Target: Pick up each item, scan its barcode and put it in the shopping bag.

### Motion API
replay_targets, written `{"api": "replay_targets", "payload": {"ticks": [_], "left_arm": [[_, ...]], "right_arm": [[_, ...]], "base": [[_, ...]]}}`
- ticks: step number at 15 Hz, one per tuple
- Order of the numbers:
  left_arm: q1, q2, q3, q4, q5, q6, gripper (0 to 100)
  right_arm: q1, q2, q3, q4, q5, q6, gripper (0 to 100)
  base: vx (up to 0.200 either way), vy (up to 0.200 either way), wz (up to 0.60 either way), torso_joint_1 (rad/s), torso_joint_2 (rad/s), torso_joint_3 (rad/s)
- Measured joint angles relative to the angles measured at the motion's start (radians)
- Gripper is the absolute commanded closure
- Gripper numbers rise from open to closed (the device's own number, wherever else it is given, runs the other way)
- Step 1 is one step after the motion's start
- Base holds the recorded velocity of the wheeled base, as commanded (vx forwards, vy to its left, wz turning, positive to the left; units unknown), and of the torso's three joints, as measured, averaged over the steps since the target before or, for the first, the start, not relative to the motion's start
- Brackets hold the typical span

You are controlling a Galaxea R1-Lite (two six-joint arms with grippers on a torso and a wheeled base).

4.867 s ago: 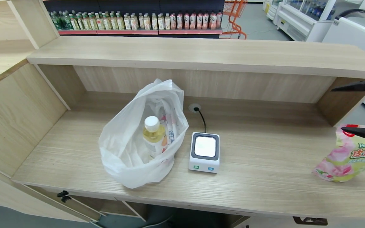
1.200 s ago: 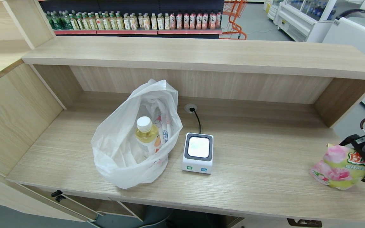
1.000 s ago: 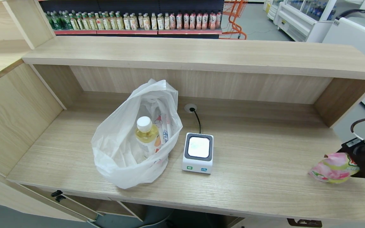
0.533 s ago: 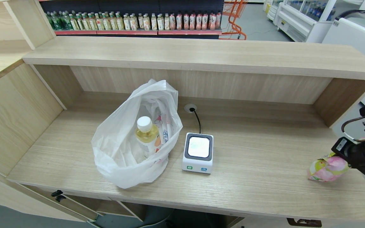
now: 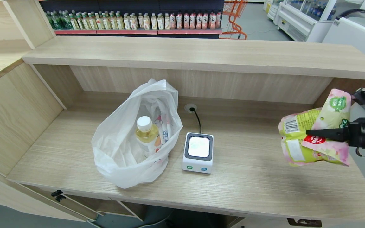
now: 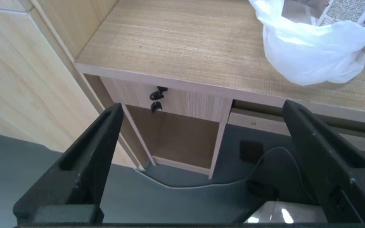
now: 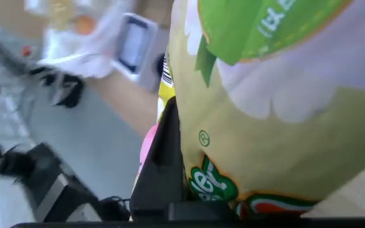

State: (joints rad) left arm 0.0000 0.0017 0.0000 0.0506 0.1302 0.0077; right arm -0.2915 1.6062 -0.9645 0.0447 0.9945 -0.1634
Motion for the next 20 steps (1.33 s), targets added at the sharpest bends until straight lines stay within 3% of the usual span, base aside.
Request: {"api": "replay_targets", "payload": {"ticks": [3, 4, 8, 10, 14, 20], "left_arm": [[0.000, 0.000, 0.000, 0.000, 0.000, 0.000, 0], [0.000, 0.000, 0.000, 0.000, 0.000, 0.000, 0], [0.000, 0.000, 0.000, 0.000, 0.000, 0.000, 0], [0.000, 0.000, 0.000, 0.000, 0.000, 0.000, 0], [0.000, 0.000, 0.000, 0.000, 0.000, 0.000, 0], [0.000, 0.000, 0.000, 0.000, 0.000, 0.000, 0]], "right_arm": [[0.056, -0.062, 0.006, -0.001, 0.312, -0.035, 100], [0.089, -0.088, 0.008, -0.001, 0.356, 0.003, 100], [0.211, -0.174, 0.048, -0.015, 0.421, 0.053, 100], [0.246, -0.206, 0.098, -0.043, 0.425, -0.079, 100], [0.307, -0.214, 0.159, -0.052, 0.427, -0.495, 100], [0.333, -0.215, 0.215, -0.052, 0.439, -0.657, 100]], "base": [[0.000, 0.000, 0.00, 0.000, 0.00, 0.000], [0.000, 0.000, 0.00, 0.000, 0.00, 0.000], [0.000, 0.000, 0.00, 0.000, 0.00, 0.000], [0.000, 0.000, 0.00, 0.000, 0.00, 0.000], [0.000, 0.000, 0.00, 0.000, 0.00, 0.000], [0.000, 0.000, 0.00, 0.000, 0.00, 0.000]]}}
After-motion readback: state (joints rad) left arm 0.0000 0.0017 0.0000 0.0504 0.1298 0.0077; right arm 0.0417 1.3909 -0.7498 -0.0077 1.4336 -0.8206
